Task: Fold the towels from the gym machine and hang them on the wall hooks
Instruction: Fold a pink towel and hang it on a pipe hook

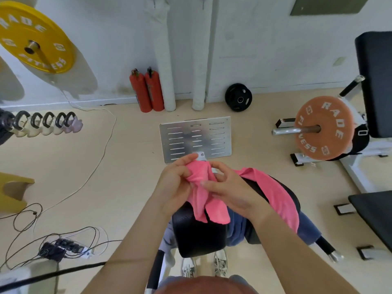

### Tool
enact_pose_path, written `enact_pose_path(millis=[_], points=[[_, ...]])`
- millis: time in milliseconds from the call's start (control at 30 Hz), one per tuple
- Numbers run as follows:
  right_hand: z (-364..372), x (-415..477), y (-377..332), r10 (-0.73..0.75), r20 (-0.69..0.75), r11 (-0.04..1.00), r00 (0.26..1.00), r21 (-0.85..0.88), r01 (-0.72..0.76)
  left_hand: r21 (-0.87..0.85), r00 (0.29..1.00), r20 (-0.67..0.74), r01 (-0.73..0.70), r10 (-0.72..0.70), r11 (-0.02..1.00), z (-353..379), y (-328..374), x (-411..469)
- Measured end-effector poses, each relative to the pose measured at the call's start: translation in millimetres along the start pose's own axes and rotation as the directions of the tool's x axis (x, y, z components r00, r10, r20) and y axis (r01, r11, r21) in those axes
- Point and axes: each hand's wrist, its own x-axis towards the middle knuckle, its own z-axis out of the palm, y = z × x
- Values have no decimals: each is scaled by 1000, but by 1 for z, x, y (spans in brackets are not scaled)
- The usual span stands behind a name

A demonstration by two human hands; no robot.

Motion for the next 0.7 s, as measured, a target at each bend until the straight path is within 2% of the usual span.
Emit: enact_pose_path(millis=[67,100,133,167,200,234,267,300,334,367,400,434,467,500,534,567,601,634,701], points=[[3,-2,-6,-107,-118,954,987,-290,69,-40,991,125,-34,39,999,2,4,-6],[4,-3,-9,-169,-173,921,970,-380,93,-7,980,187,-64,64,998,1,6,-9],[4,-4,-12,-227,-203,893,953,-435,120,92,968,233,-116,91,989,0,8,-12],[5,-6,-17,-271,-205,866,941,-478,146,284,954,269,-210,132,935,0,10,-14],[5,-7,-22,-306,-188,841,933,-512,173,538,936,304,-324,180,778,-2,12,-15],[5,-9,-25,-326,-174,818,929,-545,185,755,916,330,-401,227,519,-4,12,-16],[5,-14,-30,-360,-171,784,917,-588,199,873,888,358,-428,290,234,-4,12,-19],[7,-20,-36,-394,-169,738,903,-644,201,912,850,381,-410,365,4,0,13,-23],[9,-21,-39,-411,-164,693,897,-695,191,916,807,396,-376,439,-136,4,12,-26],[12,-23,-42,-423,-151,654,894,-733,186,908,752,417,-369,511,-198,9,10,-28],[14,-25,-44,-431,-133,630,892,-752,193,901,713,427,-386,556,-197,12,7,-27],[16,-27,-46,-436,-110,622,893,-754,210,900,709,410,-417,574,-127,13,5,-25],[17,-29,-48,-436,-85,623,896,-747,232,887,750,361,-459,554,44,13,5,-23],[17,-30,-51,-427,-55,623,903,-741,250,835,821,318,-480,475,270,13,8,-22],[16,-32,-55,-416,-15,612,909,-744,267,763,876,299,-458,379,456,12,10,-20],[14,-34,-60,-408,23,586,913,-760,281,713,893,325,-448,312,539,10,11,-16],[12,-35,-65,-409,57,556,911,-776,298,728,881,370,-473,296,497,9,14,-16],[10,-36,-70,-408,78,532,909,-789,307,757,859,407,-507,309,413,10,15,-17],[1,-39,-83,-388,75,496,919,-823,277,792,798,446,-563,405,238,10,19,-17]])
